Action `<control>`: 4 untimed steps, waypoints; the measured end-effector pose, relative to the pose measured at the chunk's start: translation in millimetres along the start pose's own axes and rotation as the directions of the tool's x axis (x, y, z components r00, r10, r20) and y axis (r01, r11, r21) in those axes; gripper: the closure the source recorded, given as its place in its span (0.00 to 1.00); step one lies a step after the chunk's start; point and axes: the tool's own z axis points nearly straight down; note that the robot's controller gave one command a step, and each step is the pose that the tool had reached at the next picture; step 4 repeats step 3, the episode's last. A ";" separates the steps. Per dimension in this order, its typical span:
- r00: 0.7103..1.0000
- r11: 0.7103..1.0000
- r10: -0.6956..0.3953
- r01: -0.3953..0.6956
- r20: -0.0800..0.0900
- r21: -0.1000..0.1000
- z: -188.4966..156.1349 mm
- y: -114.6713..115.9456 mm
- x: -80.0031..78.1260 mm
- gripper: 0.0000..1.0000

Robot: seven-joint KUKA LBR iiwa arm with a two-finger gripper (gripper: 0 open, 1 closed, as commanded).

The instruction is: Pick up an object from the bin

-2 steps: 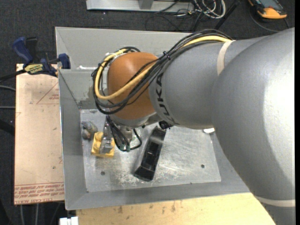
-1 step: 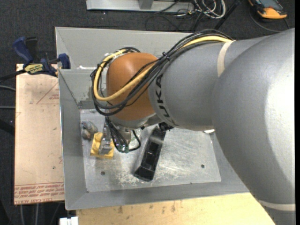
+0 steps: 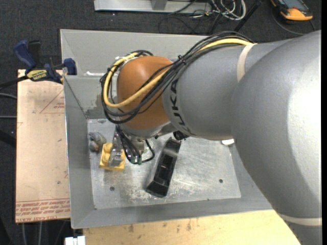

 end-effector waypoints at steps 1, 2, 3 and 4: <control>1.000 1.000 -0.007 0.007 0.000 0.001 1.8 -0.3 -4.3 1.00; 1.000 1.000 -0.009 0.009 0.000 0.000 -5.8 -4.2 -2.0 1.00; 1.000 1.000 -0.024 0.024 0.001 0.000 -2.7 0.3 -5.1 1.00; 1.000 1.000 -0.024 0.024 0.001 0.000 -2.7 0.3 -5.1 1.00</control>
Offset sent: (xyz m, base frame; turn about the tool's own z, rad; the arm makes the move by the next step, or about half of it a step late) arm 0.0007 -0.0062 0.0080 -0.0107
